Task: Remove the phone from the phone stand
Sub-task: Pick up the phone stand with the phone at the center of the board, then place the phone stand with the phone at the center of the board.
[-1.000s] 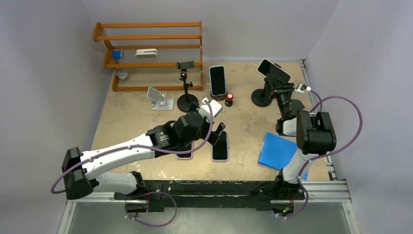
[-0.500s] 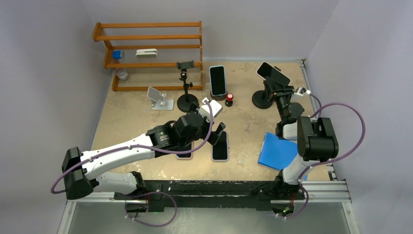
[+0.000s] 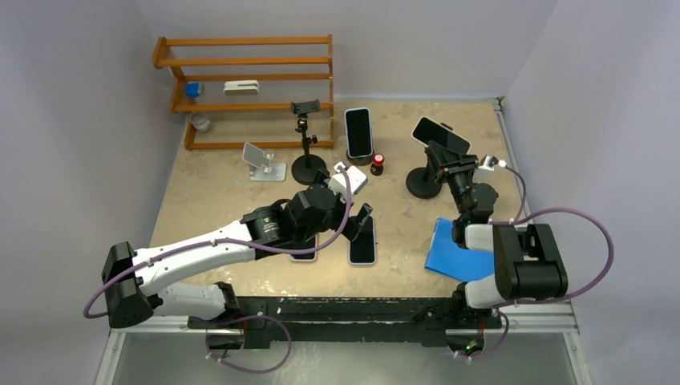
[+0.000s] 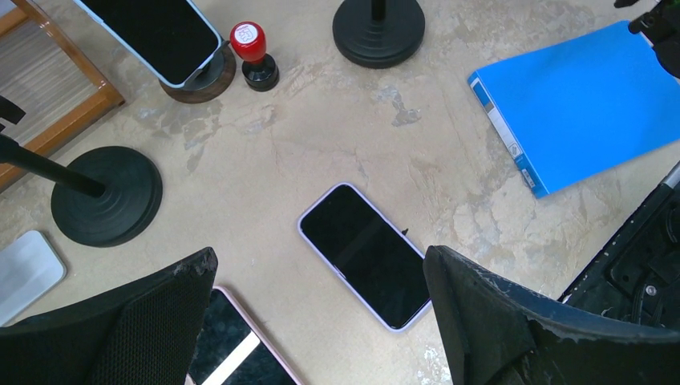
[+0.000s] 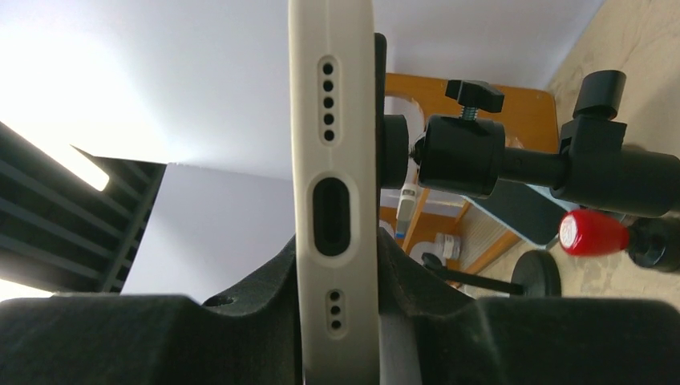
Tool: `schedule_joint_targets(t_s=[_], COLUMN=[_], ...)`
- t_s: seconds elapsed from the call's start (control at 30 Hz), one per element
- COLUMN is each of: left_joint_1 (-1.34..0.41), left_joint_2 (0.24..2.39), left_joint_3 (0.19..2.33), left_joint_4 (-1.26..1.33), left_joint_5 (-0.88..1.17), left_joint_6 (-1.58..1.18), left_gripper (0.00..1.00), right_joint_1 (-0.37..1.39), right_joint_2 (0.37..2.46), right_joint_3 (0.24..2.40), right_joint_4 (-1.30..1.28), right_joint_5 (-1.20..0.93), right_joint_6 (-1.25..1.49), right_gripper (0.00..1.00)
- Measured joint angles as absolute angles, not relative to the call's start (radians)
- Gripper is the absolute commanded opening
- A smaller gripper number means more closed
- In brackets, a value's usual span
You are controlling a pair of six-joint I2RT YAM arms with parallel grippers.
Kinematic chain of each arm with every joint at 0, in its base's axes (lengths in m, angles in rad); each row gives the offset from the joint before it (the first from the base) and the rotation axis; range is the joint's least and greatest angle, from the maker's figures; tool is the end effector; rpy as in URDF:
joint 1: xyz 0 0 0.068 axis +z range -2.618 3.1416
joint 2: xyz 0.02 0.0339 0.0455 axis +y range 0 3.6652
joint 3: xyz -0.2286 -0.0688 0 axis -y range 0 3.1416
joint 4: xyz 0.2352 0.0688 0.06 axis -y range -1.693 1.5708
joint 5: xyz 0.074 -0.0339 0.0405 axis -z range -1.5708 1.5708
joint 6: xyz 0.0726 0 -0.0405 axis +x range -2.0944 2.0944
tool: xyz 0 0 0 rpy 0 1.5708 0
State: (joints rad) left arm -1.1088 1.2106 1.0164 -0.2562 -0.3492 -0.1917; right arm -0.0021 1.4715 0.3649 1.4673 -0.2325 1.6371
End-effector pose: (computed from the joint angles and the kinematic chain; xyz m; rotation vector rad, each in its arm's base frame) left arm 0.1603 -0.2663 0.2790 0.6912 1.9034 -0.4817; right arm 0.2917 0.0161 0.2086 0.8372 1.0960 1.5431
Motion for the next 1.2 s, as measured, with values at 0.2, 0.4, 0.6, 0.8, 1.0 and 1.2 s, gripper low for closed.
schedule_joint_targets(t_s=[0.2, 0.4, 0.6, 0.8, 1.0, 1.2], left_joint_1=[-1.109, -1.109, -1.111, -1.114, -1.114, -1.114], left_joint_2=[1.211, 1.212, 1.212, 1.212, 1.212, 1.212], left_joint_3=[1.016, 1.016, 1.016, 1.016, 1.016, 1.016], left_joint_4=[-0.256, -0.257, -0.257, -0.257, -0.257, -0.257], left_joint_5=[-0.343, -0.343, -0.344, -0.346, -0.358, -0.376], left_joint_6=[-0.199, -0.199, -0.199, -0.199, -0.198, -0.198], left_gripper=[0.99, 0.99, 0.99, 0.99, 0.99, 0.99], right_joint_1=[0.080, 0.147, 0.200, 0.252, 0.325, 0.365], right_joint_2=[1.338, 1.180, 1.076, 1.051, 1.030, 1.014], right_joint_3=[0.312, 0.293, 0.228, 0.173, 0.171, 0.171], right_joint_4=[1.405, 1.330, 1.282, 1.219, 1.205, 1.200], right_joint_5=[-0.189, -0.144, -0.092, -0.048, -0.017, 0.010], right_joint_6=[1.615, 1.601, 1.589, 1.589, 1.589, 1.589], right_gripper=[0.00, 0.00, 0.00, 0.00, 0.00, 0.00])
